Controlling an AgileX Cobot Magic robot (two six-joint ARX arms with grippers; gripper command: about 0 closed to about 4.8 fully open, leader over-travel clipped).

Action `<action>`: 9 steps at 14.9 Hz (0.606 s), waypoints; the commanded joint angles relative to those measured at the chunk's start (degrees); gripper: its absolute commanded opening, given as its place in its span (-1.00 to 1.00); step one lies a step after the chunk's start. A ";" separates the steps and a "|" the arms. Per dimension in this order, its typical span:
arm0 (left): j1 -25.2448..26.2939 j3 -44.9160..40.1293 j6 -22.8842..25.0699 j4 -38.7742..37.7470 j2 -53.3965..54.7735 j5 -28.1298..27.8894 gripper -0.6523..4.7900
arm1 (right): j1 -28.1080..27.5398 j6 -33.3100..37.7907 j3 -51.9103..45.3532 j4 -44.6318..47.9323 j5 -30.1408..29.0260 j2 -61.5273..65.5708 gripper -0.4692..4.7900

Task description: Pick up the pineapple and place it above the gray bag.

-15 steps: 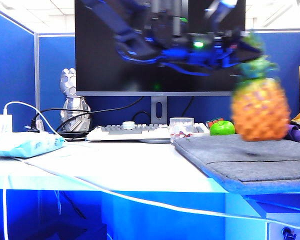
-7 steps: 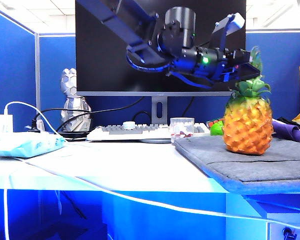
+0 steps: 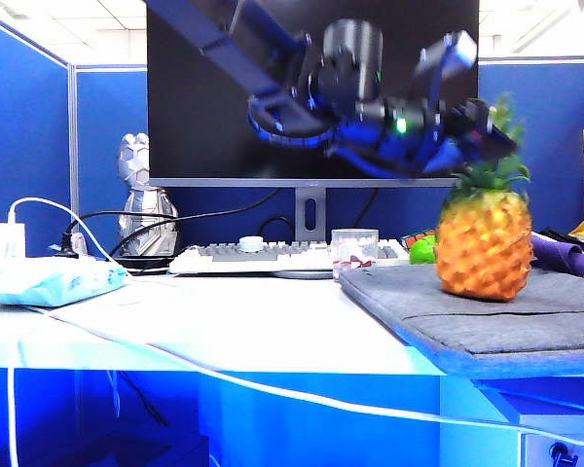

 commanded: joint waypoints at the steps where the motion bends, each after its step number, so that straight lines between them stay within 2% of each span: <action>1: -0.11 -0.07 -7.50 1.44 0.13 -0.63 1.00 | 0.02 -0.20 0.33 1.09 -0.24 -0.09 1.00; 3: 0.13 -0.07 -11.39 2.54 0.04 -1.25 1.00 | 0.02 -0.20 0.33 1.09 -0.24 -0.09 1.00; 5: -0.04 -0.07 -11.56 2.80 -0.46 -0.55 1.00 | 0.02 -0.17 0.33 1.07 -0.24 -0.09 1.00; 9: 0.33 -0.07 -15.96 -1.62 -1.64 5.31 1.00 | 0.02 -0.20 0.33 1.09 -0.28 -0.09 1.00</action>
